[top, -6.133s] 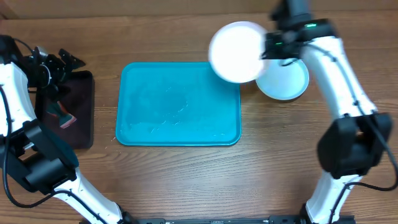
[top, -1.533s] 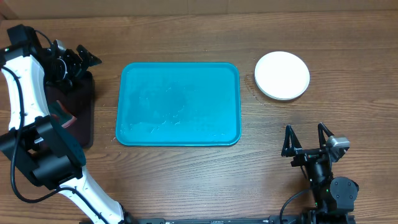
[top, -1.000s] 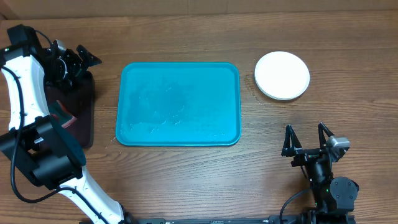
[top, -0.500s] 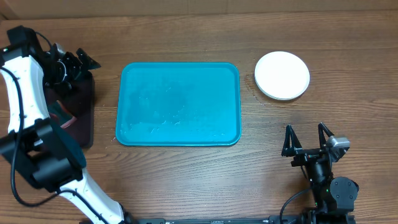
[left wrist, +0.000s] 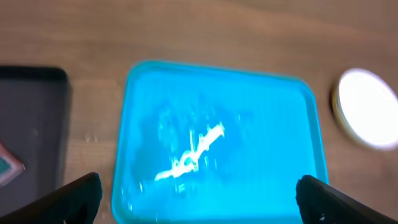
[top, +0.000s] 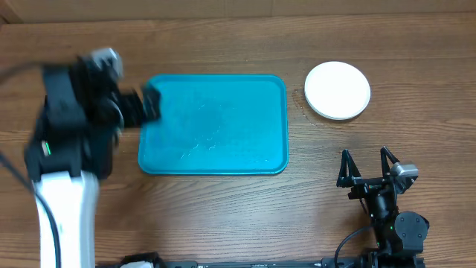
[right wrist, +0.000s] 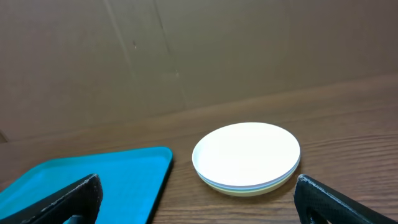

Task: Clean dirty plates on tray and stack at the side

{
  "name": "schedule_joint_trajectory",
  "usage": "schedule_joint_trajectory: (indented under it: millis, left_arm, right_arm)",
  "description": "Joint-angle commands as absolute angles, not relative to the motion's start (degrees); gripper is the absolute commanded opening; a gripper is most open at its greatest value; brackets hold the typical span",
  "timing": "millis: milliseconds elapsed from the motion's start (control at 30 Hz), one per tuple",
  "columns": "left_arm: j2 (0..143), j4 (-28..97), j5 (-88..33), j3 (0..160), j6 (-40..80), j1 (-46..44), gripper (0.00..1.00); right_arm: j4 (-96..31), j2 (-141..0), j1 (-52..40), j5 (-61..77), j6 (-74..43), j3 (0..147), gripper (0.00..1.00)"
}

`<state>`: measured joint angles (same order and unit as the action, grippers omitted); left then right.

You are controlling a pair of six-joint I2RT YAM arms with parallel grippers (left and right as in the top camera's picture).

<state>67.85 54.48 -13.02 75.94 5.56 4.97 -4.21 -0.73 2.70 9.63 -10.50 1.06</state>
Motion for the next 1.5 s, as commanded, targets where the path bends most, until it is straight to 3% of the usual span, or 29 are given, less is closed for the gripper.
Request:
schedule_joint_trajectory:
  millis: [0, 133, 300, 833, 1133, 1467]
  left_arm:
    - [58.76, 56.40, -11.00, 68.53, 1.67, 2.87, 1.00]
    - [52.01, 62.37, -10.92, 66.50, 1.65, 2.59, 1.00]
    - [45.63, 59.18, -11.14, 60.86, -1.43, 2.55, 1.00]
    - [7.64, 19.73, -9.61, 14.90, -4.73, 2.55, 1.00]
    - [0.19, 7.14, -0.62, 4.99, 5.93, 2.50, 1.00]
    - [0.19, 4.23, 1.54, 0.25, 11.60, 2.42, 1.00]
  right_arm:
    - [-3.95, -0.16, 3.07, 9.02, -10.72, 0.45, 1.00]
    - [-3.97, -0.16, 3.07, 9.02, -10.72, 0.45, 1.00]
    - [-3.97, -0.16, 3.07, 9.02, -10.72, 0.45, 1.00]
    - [-3.97, -0.16, 3.07, 9.02, -10.72, 0.45, 1.00]
    - [-3.97, -0.16, 3.07, 9.02, -10.72, 0.45, 1.00]
    - [-3.97, -0.16, 3.07, 9.02, -10.72, 0.45, 1.00]
